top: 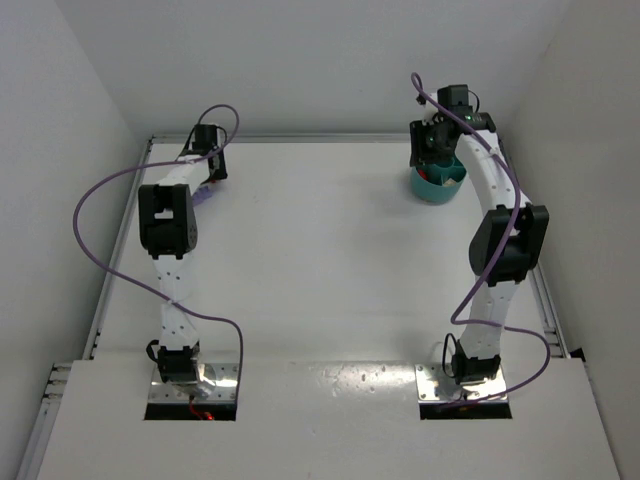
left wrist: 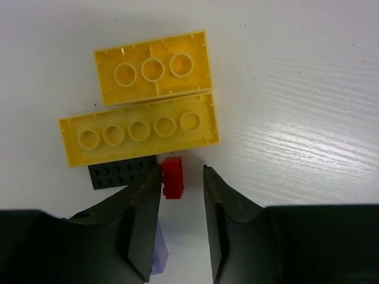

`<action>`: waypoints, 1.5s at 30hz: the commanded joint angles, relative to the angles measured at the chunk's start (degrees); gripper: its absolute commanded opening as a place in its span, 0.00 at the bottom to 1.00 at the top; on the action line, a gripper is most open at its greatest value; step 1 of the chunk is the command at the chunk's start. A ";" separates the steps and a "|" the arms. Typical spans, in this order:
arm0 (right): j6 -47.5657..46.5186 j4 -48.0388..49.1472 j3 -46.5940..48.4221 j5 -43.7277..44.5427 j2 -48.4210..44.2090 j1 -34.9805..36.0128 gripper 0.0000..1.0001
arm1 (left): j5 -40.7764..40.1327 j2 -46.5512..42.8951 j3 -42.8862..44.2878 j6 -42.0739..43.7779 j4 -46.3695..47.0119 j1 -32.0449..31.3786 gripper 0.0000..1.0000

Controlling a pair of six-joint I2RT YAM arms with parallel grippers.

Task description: Sort the legos into containers by color

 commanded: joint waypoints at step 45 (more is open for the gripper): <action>6.20 21.45 -29.19 -43.41 -20.08 14.90 0.48 | 83.75 -59.09 -52.88 -6.01 9.73 -4.29 0.05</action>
